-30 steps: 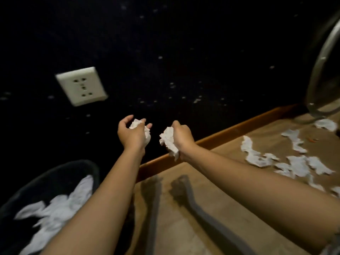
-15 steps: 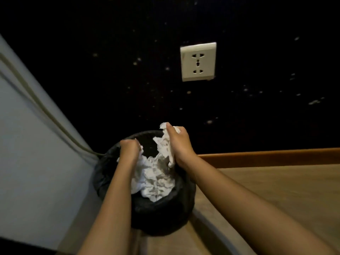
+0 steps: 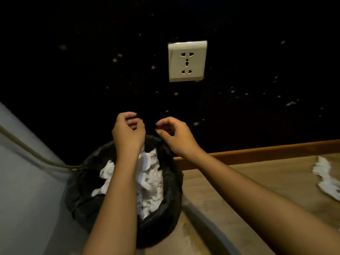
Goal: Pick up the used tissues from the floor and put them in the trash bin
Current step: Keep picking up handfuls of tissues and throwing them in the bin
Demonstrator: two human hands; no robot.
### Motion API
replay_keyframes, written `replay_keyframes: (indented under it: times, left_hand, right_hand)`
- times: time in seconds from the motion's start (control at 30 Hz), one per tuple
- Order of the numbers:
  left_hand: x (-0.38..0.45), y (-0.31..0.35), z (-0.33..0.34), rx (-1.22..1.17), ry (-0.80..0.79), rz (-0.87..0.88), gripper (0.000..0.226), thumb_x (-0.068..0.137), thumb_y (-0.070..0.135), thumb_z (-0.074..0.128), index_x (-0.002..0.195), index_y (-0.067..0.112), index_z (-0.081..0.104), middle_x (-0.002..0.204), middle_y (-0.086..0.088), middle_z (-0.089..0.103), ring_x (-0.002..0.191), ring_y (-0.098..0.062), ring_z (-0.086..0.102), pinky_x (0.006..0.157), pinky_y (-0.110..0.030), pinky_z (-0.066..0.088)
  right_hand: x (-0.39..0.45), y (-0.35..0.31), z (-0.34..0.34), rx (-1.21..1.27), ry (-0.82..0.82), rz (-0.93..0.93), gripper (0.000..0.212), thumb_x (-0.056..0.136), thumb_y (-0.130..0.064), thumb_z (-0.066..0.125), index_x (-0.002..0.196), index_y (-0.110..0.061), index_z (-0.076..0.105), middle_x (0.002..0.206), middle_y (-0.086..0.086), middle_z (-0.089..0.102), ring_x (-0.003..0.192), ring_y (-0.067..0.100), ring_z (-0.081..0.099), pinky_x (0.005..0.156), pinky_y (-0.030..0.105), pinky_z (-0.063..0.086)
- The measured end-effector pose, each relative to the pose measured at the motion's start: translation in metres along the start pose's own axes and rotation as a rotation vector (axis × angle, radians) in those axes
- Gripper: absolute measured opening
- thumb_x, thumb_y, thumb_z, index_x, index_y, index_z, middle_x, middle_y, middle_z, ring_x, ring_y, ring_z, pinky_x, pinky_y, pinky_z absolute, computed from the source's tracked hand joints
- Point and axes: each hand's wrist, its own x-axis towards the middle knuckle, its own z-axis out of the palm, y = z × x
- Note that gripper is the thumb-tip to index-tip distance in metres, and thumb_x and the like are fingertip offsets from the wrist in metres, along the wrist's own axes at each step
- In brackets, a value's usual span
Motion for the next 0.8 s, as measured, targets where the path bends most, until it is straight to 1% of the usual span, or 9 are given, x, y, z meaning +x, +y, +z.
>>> replay_keyframes:
  times: [0.07,0.13,0.23,0.33,0.5,0.6,0.63,0.73,0.8]
  left_hand:
    - [-0.001,0.010,0.025,-0.007,-0.113,0.013,0.017,0.090,0.008,0.062,0.107,0.008,0.063,0.088,0.001,0.063,0.070,0.001,0.056,0.057,0.000,0.042]
    - [-0.007,0.021,0.052,0.002,-0.231,0.026,0.012,0.089,0.012,0.064,0.101,0.012,0.066,0.078,0.008,0.062,0.067,0.002,0.056,0.058,-0.007,0.045]
    - [-0.022,0.041,0.094,0.026,-0.405,0.064,0.006,0.088,0.018,0.067,0.093,0.018,0.067,0.079,0.007,0.065,0.074,-0.008,0.064,0.068,-0.020,0.052]
    - [-0.039,0.064,0.137,0.070,-0.529,0.128,0.004,0.087,0.021,0.067,0.085,0.024,0.066,0.084,0.001,0.069,0.081,-0.015,0.070,0.078,-0.032,0.058]
    - [-0.102,0.094,0.215,0.152,-0.746,0.205,0.003,0.089,0.022,0.066,0.090,0.023,0.068,0.088,0.000,0.071,0.084,-0.013,0.069,0.077,-0.029,0.057]
    - [-0.155,0.101,0.260,0.198,-0.863,0.260,0.005,0.089,0.021,0.066,0.093,0.022,0.068,0.092,0.003,0.070,0.086,-0.011,0.066,0.077,-0.028,0.053]
    - [-0.171,0.102,0.275,0.230,-0.899,0.303,0.008,0.089,0.020,0.066,0.096,0.021,0.069,0.094,0.004,0.069,0.088,-0.010,0.063,0.077,-0.025,0.050]
    - [-0.219,0.109,0.316,0.251,-0.965,0.348,0.015,0.088,0.018,0.065,0.103,0.018,0.070,0.098,0.003,0.069,0.092,-0.011,0.063,0.080,-0.025,0.048]
    - [-0.251,0.115,0.343,0.206,-0.989,0.277,0.017,0.088,0.017,0.065,0.105,0.018,0.070,0.101,0.001,0.070,0.094,-0.013,0.064,0.083,-0.026,0.050]
  right_hand:
    - [-0.002,0.007,-0.028,-0.095,0.032,-0.047,0.015,0.088,-0.008,0.067,0.095,-0.021,0.066,0.093,-0.001,0.070,0.089,0.013,0.067,0.084,0.029,0.054]
    - [-0.003,0.013,-0.064,-0.190,0.070,-0.070,0.013,0.088,-0.007,0.066,0.093,-0.018,0.069,0.086,-0.006,0.069,0.081,0.006,0.066,0.078,0.022,0.052]
    - [-0.008,0.021,-0.123,-0.246,0.172,-0.066,0.010,0.090,-0.005,0.063,0.093,-0.013,0.068,0.080,-0.003,0.071,0.071,-0.004,0.065,0.070,0.013,0.050]
    - [-0.028,0.033,-0.181,-0.308,0.269,-0.039,0.008,0.092,-0.013,0.062,0.097,-0.015,0.068,0.085,-0.002,0.074,0.081,0.001,0.069,0.074,0.018,0.053]
    - [-0.085,0.065,-0.275,-0.529,0.290,-0.025,0.023,0.095,-0.024,0.060,0.116,-0.015,0.065,0.110,-0.001,0.071,0.105,0.009,0.065,0.090,0.025,0.052]
    - [-0.127,0.094,-0.324,-0.654,0.290,0.025,0.033,0.095,-0.027,0.059,0.126,-0.015,0.060,0.130,0.004,0.063,0.119,0.016,0.058,0.094,0.014,0.042]
    - [-0.142,0.103,-0.339,-0.671,0.302,0.052,0.035,0.094,-0.027,0.060,0.127,-0.014,0.059,0.134,0.005,0.060,0.122,0.017,0.057,0.097,0.015,0.041]
    - [-0.187,0.132,-0.384,-0.717,0.329,0.166,0.041,0.094,-0.032,0.059,0.130,-0.014,0.056,0.142,0.008,0.053,0.128,0.022,0.051,0.106,0.042,0.041]
    - [-0.218,0.146,-0.415,-0.717,0.360,0.252,0.044,0.096,-0.036,0.056,0.134,-0.014,0.053,0.144,0.007,0.051,0.130,0.024,0.049,0.107,0.045,0.039]
